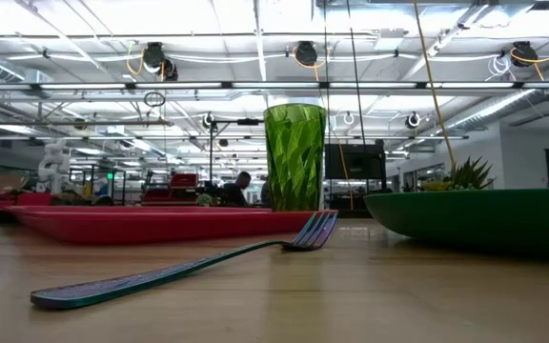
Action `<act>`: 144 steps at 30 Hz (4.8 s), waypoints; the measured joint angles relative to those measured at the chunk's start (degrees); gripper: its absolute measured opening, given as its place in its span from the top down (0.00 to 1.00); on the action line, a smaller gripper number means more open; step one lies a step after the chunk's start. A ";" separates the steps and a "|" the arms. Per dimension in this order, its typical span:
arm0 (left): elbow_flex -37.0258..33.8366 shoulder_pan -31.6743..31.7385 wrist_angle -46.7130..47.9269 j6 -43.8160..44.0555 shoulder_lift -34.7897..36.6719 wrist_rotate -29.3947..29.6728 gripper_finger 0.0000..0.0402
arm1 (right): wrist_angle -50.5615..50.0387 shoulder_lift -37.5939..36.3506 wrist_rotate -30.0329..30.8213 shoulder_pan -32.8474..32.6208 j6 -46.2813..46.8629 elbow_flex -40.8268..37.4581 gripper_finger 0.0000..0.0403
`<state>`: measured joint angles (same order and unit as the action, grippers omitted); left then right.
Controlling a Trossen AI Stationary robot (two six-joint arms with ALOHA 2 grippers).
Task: Pick and place plate/cup/fork/spoon on tray
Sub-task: Put the green plate on the red serving tray to the left of the green cup
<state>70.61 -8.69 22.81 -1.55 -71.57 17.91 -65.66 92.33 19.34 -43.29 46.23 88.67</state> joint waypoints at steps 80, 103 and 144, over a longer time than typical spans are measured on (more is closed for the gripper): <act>-0.02 -5.97 -9.16 -8.17 -4.26 0.20 0.94 | -7.93 -12.35 12.24 -3.17 -12.80 -2.51 1.00; 13.41 -7.47 15.20 -25.62 -0.89 -0.35 0.63 | 5.45 -12.33 -2.83 22.30 -64.99 4.52 1.00; 18.14 -1.49 39.38 -22.18 -5.09 -2.58 0.75 | 16.81 -5.29 -19.56 40.60 -94.94 4.47 1.00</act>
<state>88.75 -10.18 62.19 -23.73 -76.66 15.33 -48.85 87.05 -0.22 -2.69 -48.71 93.14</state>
